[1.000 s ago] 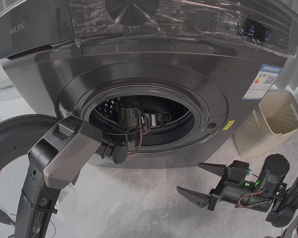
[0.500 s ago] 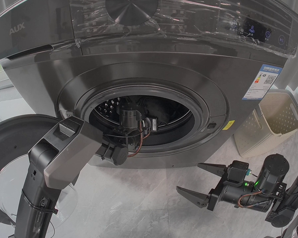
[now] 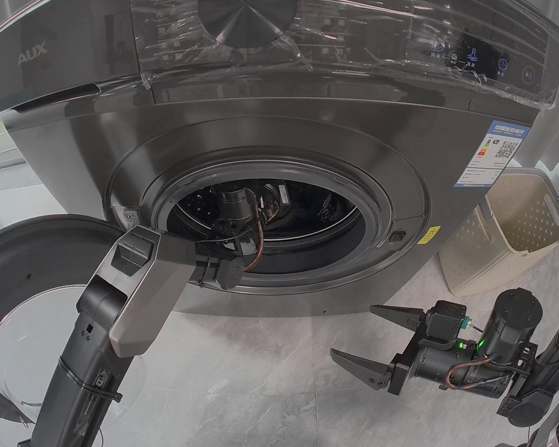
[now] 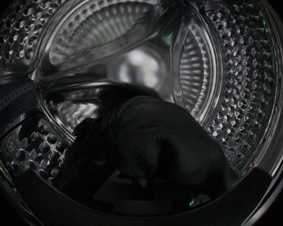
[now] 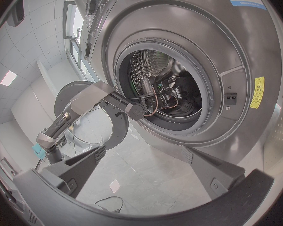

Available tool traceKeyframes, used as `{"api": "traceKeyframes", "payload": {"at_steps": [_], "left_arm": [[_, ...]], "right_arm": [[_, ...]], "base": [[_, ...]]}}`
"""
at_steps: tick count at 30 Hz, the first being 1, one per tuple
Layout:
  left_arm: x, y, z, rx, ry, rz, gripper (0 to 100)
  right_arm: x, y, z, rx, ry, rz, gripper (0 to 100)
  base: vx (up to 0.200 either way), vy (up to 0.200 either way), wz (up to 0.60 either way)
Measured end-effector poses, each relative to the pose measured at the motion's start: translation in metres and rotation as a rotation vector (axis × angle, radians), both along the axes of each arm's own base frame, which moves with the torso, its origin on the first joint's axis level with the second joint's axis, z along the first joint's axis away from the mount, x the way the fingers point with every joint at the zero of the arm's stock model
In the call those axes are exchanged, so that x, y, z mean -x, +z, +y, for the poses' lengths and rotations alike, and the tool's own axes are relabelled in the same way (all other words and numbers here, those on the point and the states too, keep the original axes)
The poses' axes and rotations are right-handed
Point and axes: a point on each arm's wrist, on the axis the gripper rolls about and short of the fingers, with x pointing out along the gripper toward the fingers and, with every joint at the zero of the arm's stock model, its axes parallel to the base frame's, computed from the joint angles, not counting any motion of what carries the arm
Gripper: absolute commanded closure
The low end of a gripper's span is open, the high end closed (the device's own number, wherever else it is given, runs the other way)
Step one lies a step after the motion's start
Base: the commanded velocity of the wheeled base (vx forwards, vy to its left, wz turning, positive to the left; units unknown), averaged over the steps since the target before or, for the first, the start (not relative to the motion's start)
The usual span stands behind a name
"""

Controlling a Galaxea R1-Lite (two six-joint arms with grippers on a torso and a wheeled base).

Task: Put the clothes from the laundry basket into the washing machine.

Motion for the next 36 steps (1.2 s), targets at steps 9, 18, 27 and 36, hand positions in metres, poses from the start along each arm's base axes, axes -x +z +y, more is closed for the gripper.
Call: {"api": "traceKeyframes", "payload": {"at_steps": [9, 18, 27, 36], "left_arm": [[0.0, -0.002, -0.003, 0.002, 0.003, 0.002, 0], [0.021, -0.005, -0.006, -0.042, -0.021, 0.09, 0], [0.071, -0.009, -0.001, -0.124, -0.079, 0.216, 0], [0.126, -0.011, -0.001, -0.183, -0.167, 0.276, 0]], "right_arm": [[0.0, 0.0, 0.0, 0.0, 0.0, 0.0, 0], [0.0, 0.0, 0.0, 0.0, 0.0, 0.0, 0], [0.0, 0.0, 0.0, 0.001, 0.0, 0.001, 0], [0.0, 0.0, 0.0, 0.002, 0.0, 0.002, 0]], "base": [[0.0, 0.0, 0.0], [0.0, 0.0, 0.0], [0.0, 0.0, 0.0], [0.0, 0.0, 0.0]]}}
